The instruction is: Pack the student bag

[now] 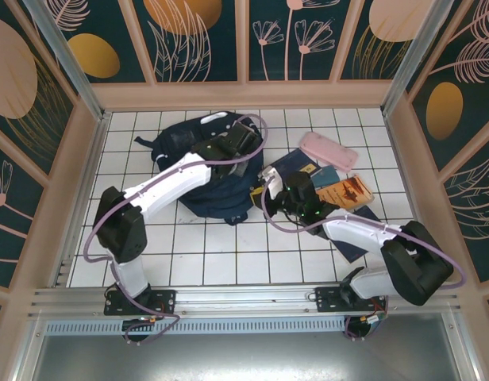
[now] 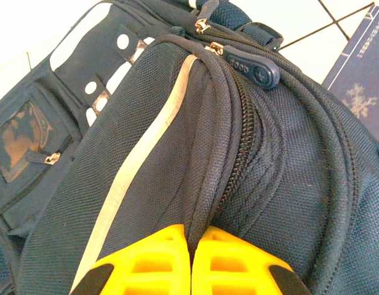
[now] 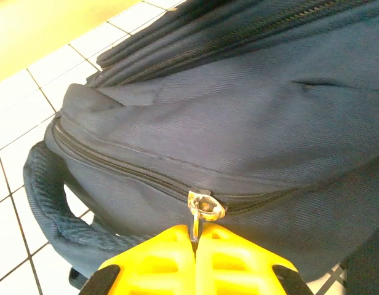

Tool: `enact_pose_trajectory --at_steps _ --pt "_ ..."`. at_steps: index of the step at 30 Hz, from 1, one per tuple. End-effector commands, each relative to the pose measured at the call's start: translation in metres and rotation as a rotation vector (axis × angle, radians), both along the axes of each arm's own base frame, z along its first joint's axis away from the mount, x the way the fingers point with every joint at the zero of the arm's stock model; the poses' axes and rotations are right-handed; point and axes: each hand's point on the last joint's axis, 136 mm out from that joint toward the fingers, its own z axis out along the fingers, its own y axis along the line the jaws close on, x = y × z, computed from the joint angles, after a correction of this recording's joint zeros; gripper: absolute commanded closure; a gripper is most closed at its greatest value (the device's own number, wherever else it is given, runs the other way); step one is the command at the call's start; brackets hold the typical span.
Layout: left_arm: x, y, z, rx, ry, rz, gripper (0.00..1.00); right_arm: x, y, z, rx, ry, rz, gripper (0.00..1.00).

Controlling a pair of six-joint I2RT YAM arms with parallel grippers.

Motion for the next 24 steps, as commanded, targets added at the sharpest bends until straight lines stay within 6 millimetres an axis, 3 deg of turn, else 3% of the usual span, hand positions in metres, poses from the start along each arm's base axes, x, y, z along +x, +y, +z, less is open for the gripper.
enact_pose_trajectory --at_steps 1,8,13,20,24 --pt "0.038 -0.018 0.044 -0.221 -0.099 0.11 1.0 -0.025 0.025 0.013 0.05 -0.018 0.06 1.0" --pt "0.047 -0.034 0.046 -0.336 -0.048 0.1 1.0 -0.042 0.075 0.024 0.112 -0.023 0.038 1.0" --pt "0.048 -0.039 0.046 -0.419 -0.019 0.095 1.0 -0.048 0.11 0.016 0.123 0.018 0.011 1.0" --pt "0.055 -0.044 0.054 -0.463 -0.019 0.079 1.0 -0.046 0.139 -0.006 -0.034 -0.04 -0.076 1.0" --pt "0.056 -0.054 0.054 -0.507 -0.003 0.046 1.0 -0.046 0.153 -0.01 -0.026 -0.023 -0.063 1.0"
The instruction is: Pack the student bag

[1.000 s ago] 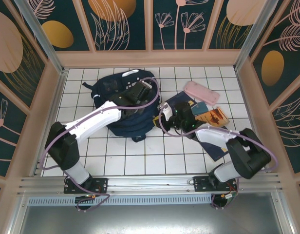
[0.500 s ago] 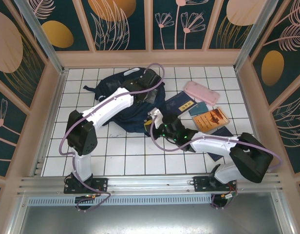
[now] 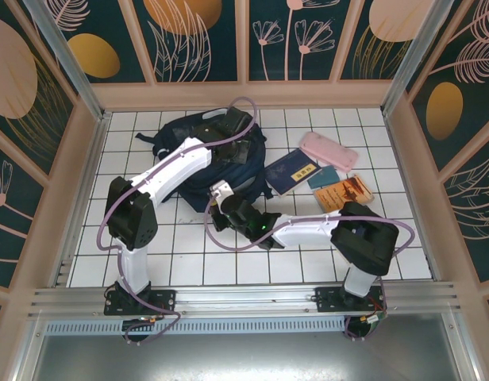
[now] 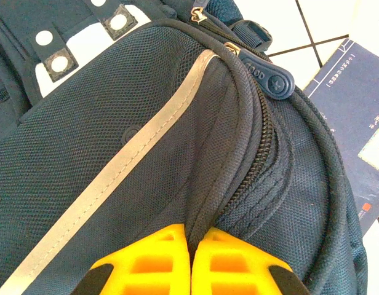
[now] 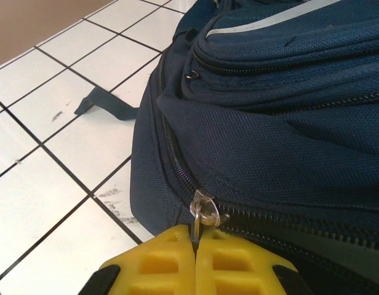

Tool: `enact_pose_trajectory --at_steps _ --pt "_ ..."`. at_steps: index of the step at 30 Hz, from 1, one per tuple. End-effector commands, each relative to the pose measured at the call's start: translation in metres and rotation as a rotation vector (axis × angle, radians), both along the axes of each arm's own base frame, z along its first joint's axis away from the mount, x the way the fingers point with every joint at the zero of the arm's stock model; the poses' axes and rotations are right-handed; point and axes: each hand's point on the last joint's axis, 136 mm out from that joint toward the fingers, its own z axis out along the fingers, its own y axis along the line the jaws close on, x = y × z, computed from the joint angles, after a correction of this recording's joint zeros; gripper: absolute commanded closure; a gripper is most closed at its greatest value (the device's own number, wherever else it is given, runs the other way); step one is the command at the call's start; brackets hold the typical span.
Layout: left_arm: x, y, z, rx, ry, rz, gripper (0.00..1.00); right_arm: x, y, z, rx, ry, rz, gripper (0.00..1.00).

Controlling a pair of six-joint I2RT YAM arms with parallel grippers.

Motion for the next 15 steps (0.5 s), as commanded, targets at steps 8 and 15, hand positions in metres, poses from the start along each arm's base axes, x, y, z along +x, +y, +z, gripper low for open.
enact_pose_trajectory --at_steps 8,15 --pt "0.033 -0.03 0.056 -0.24 -0.194 0.003 1.0 -0.015 -0.022 0.047 0.302 0.158 0.074 0.59" --pt "0.016 -0.026 0.039 -0.213 -0.152 -0.053 0.87 0.006 -0.112 0.065 0.452 0.239 -0.104 0.39"
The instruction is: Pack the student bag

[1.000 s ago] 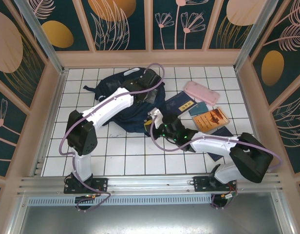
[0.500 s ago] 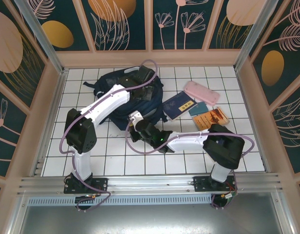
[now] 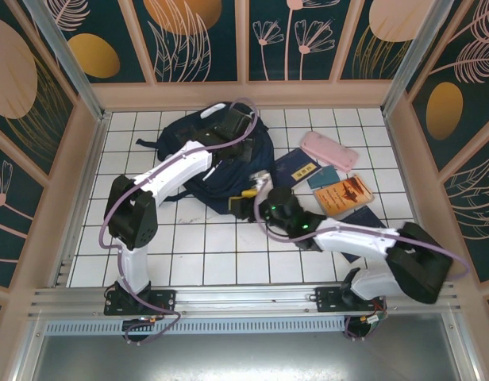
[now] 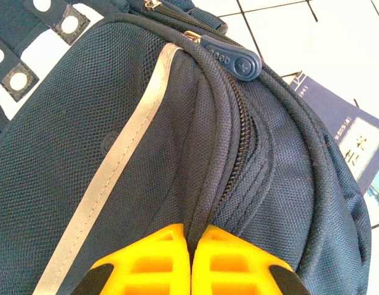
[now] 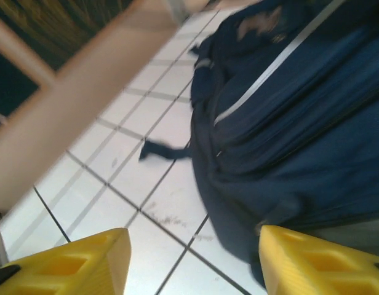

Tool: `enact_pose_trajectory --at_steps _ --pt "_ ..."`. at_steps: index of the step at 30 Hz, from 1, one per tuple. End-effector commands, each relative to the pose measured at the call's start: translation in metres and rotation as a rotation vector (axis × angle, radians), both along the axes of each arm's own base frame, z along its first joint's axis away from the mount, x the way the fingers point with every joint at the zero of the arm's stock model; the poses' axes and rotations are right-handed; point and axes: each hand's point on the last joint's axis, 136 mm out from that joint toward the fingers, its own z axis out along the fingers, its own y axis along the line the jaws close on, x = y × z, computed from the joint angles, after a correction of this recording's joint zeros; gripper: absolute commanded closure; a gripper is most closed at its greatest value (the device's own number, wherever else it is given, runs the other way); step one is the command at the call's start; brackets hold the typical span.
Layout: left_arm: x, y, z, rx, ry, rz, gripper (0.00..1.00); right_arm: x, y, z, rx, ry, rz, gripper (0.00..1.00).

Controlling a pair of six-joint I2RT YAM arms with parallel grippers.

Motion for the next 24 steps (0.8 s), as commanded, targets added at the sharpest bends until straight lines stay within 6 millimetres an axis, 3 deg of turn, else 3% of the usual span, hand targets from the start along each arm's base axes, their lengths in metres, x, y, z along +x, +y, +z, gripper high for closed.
enact_pose_trajectory --at_steps 1,4,7,9,15,20,24 --pt "0.001 -0.003 0.041 -0.095 -0.087 -0.007 0.77 0.008 -0.029 0.006 0.09 0.087 -0.069 0.38" --pt "-0.002 0.011 0.041 -0.114 -0.069 0.05 0.47 0.028 -0.054 0.007 0.118 0.164 -0.155 0.35" --pt "-0.006 0.036 0.042 -0.146 -0.052 0.136 0.34 0.048 -0.07 0.003 0.173 0.288 -0.221 0.32" --pt "-0.012 0.057 0.044 -0.17 -0.053 0.201 0.28 0.058 -0.07 -0.001 0.216 0.398 -0.218 0.32" --pt "-0.046 0.104 0.035 -0.18 -0.056 0.334 0.26 0.081 -0.053 -0.014 0.259 0.621 -0.252 0.32" --pt "-0.074 0.119 0.021 -0.25 -0.03 0.386 0.26 0.103 -0.051 -0.037 0.218 0.72 -0.383 0.37" --pt "-0.088 0.126 0.013 -0.289 -0.024 0.408 0.26 0.113 -0.033 -0.047 0.194 0.753 -0.376 0.42"
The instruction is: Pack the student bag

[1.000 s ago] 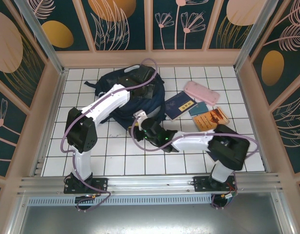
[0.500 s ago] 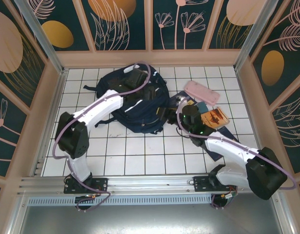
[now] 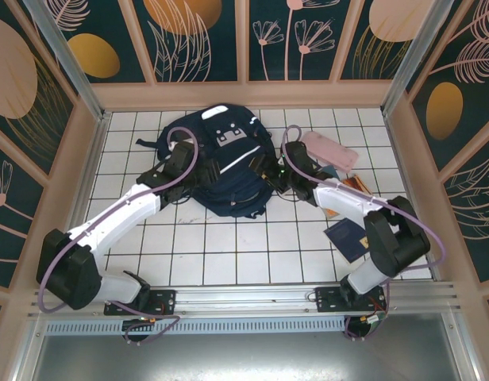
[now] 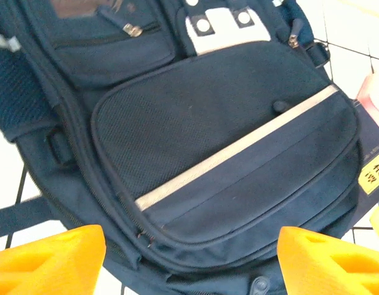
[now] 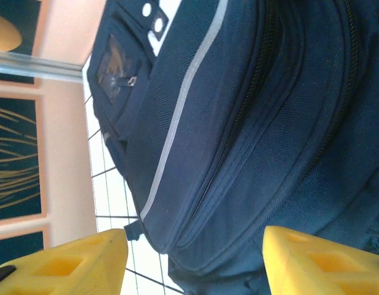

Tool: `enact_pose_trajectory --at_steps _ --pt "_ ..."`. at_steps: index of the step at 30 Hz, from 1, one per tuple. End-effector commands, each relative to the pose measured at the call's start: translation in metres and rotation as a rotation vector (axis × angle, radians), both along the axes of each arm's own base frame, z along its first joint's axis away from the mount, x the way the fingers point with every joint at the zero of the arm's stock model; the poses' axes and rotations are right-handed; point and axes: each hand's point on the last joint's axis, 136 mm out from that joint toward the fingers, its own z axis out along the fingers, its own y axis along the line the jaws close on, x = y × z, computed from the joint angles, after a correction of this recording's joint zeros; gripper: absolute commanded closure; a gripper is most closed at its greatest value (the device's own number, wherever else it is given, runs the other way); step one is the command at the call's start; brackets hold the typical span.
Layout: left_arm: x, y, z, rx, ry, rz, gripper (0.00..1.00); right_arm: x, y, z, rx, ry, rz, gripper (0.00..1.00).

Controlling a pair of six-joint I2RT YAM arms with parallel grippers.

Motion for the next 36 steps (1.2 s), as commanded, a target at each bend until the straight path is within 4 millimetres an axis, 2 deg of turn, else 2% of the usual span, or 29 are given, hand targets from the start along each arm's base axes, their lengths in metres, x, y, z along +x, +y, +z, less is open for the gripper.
enact_pose_trajectory --at_steps 1,2,6,12,19,23,27,32,36 --pt "0.0 0.0 0.014 -0.085 -0.054 0.046 0.26 0.003 0.017 -0.007 0.001 0.07 0.005 0.44" --pt "-0.005 0.004 0.003 -0.071 -0.036 0.053 0.26 0.003 0.024 -0.008 0.0 0.076 0.018 0.45" --pt "-0.009 0.007 0.001 -0.067 -0.033 0.056 0.26 0.005 0.043 -0.015 -0.001 0.118 0.024 0.46" --pt "-0.014 0.002 0.005 -0.101 -0.026 0.028 0.27 0.006 0.045 -0.045 -0.083 0.294 -0.084 0.52" --pt "-0.019 -0.003 0.002 -0.12 -0.008 0.002 0.27 0.017 0.05 -0.055 -0.12 0.353 -0.147 0.58" --pt "-0.022 -0.005 -0.001 -0.136 0.003 -0.011 0.28 0.024 0.052 -0.059 -0.128 0.357 -0.164 0.73" --pt "-0.03 -0.014 -0.006 -0.185 0.031 -0.05 0.32 0.033 0.065 -0.044 -0.082 0.275 -0.106 0.92" --pt "-0.043 -0.03 -0.017 -0.255 0.067 -0.132 0.41 0.035 0.078 0.0 -0.004 0.134 -0.015 0.96" --pt "-0.051 -0.039 -0.022 -0.264 0.072 -0.175 0.42 0.027 0.087 0.043 0.06 0.017 0.057 0.98"
